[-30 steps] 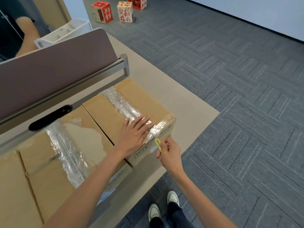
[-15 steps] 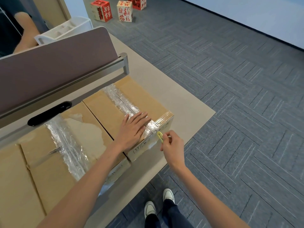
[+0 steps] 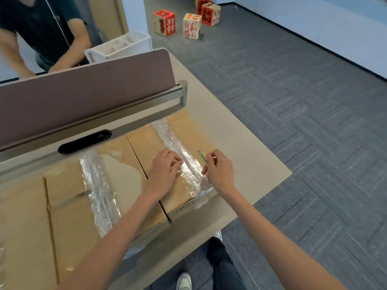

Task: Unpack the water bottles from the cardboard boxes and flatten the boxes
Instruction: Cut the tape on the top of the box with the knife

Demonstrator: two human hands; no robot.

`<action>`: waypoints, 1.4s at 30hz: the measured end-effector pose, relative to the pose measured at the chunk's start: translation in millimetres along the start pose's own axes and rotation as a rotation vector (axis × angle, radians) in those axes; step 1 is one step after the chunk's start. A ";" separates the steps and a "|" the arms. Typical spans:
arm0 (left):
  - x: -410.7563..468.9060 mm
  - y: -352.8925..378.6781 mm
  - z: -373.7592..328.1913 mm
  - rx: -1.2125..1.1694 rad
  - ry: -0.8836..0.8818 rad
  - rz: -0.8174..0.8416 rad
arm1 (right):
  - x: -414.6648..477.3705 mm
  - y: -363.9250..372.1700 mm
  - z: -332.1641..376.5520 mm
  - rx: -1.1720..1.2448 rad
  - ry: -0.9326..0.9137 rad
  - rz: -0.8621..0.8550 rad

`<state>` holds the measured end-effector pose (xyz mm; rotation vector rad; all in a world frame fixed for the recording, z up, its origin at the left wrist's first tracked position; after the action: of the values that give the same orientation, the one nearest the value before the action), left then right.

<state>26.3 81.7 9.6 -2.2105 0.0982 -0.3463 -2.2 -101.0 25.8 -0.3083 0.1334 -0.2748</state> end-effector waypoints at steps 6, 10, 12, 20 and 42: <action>36.7 -3.6 24.3 0.077 -0.113 -0.057 | 69.9 38.1 14.6 -0.040 -0.045 0.181; 64.2 -6.7 40.4 0.127 -0.209 -0.102 | 122.3 70.9 26.0 -0.063 -0.088 0.312; 77.0 -9.5 47.4 0.141 -0.254 -0.132 | 144.7 87.5 28.0 -0.069 -0.097 0.375; 88.2 -28.0 75.3 0.308 -0.543 -0.330 | 204.7 141.7 33.9 -0.098 -0.091 0.599; 91.8 -41.2 111.1 0.253 -0.655 -0.348 | 232.0 268.4 60.7 -0.387 -0.056 1.535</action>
<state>143.5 174.3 -3.1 -1.9777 -0.6543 0.1840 295.6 95.5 -22.2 -0.5122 0.3297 1.2939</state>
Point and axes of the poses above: each hand's wrist, its own x-axis towards the middle knuckle, its own y-axis out of the palm, z = x × y, the point moved 10 cm from there along x, towards the middle knuckle, and after that the axes turned 8 degrees about x, right-handed, at the moved point
